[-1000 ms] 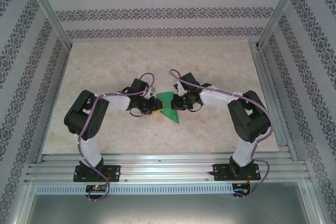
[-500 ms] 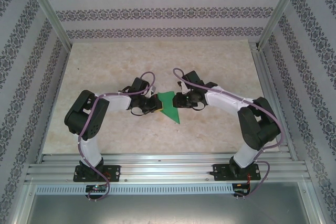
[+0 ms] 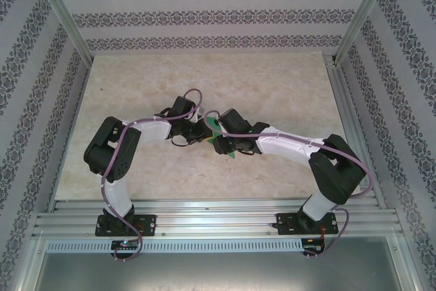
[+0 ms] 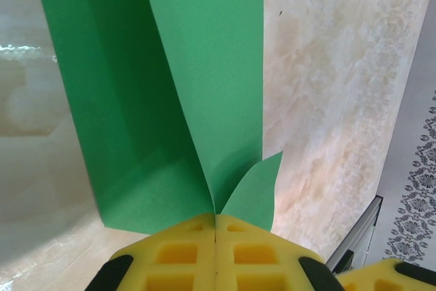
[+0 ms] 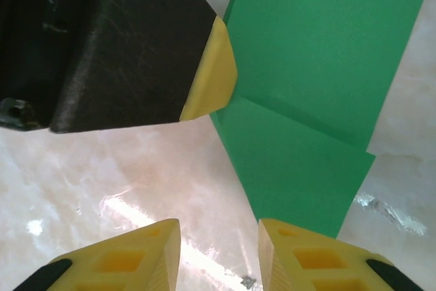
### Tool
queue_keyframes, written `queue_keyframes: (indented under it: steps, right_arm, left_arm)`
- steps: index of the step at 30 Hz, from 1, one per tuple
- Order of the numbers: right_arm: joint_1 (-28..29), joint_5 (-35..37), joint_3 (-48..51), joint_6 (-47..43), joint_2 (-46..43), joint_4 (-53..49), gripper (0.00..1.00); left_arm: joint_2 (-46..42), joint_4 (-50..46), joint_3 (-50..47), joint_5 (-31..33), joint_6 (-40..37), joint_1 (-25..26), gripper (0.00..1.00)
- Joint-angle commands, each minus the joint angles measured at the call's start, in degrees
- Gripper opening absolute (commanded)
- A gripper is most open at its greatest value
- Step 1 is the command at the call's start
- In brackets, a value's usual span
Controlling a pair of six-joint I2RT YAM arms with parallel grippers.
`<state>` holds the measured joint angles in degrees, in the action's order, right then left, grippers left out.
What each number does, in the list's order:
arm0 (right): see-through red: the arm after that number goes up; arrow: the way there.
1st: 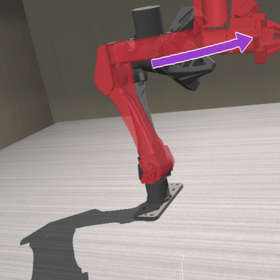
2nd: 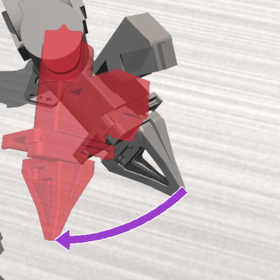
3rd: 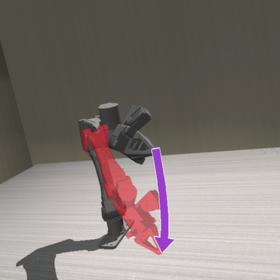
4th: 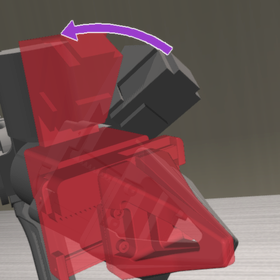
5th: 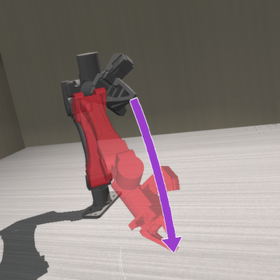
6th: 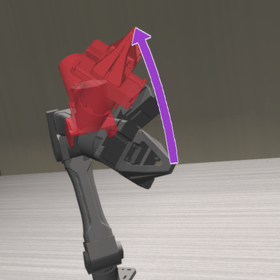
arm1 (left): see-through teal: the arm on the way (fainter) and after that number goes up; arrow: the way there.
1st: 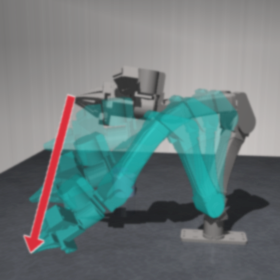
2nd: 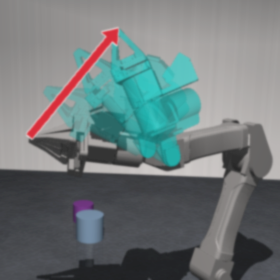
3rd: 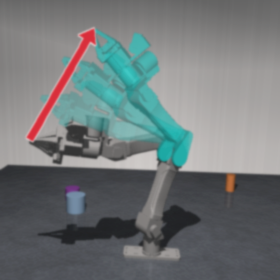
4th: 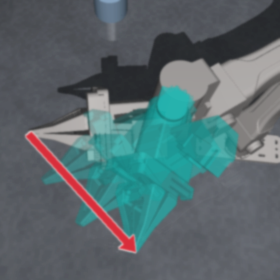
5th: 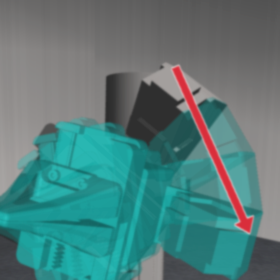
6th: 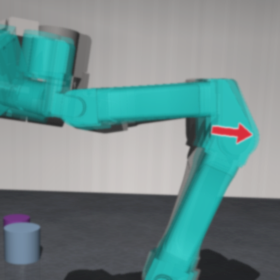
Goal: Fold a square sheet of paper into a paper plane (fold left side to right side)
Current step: Fourth fold the wing at the center of the table.
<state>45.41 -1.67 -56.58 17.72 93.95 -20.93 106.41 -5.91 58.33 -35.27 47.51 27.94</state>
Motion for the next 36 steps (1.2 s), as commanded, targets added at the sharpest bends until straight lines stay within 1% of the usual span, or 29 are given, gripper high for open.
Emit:
queue_keyframes:
  steps: [1, 9, 15, 23, 32, 34, 35, 36]
  right_arm:
    - [1.09, 4.81, -0.74, -3.14, 2.85, 3.78, 0.36]
    - [1.79, 8.34, -1.10, -4.62, 7.58, 5.74, 0.36]
    - [1.92, 10.03, -1.61, -5.04, 9.21, 5.83, 0.34]
    - [2.22, 12.47, -1.28, -5.20, 9.68, 5.78, 0.25]
    - [1.81, 12.57, -0.11, -5.16, 7.15, 6.26, 0.06]
    - [1.49, 11.67, 0.11, -5.49, 6.69, 6.25, 0.02]
    - [1.37, 11.52, 0.14, -5.56, 6.53, 6.25, 0.01]
    - [1.20, 10.64, 0.23, -6.01, 6.43, 6.31, 0.01]
  left_arm:
    - [-0.48, -1.57, 1.56, 0.15, 1.37, 0.87, 0.00]
    - [-0.44, -2.88, 2.63, 0.07, 1.34, 0.84, 0.00]
    - [-0.71, -3.48, 2.87, 0.14, 1.10, 0.94, 0.00]
    - [-0.77, -3.35, 2.93, 0.01, 1.30, 0.95, 0.00]
    - [-0.86, -4.08, 3.63, -0.06, 0.81, 0.92, 0.01]
    - [-1.13, -4.90, 3.98, 0.15, 0.24, 0.93, 0.04]
    - [-1.27, -5.11, 4.01, 0.18, 0.01, 0.86, 0.07]
    - [-1.57, -5.30, 4.12, 0.18, -0.18, 0.76, 0.15]
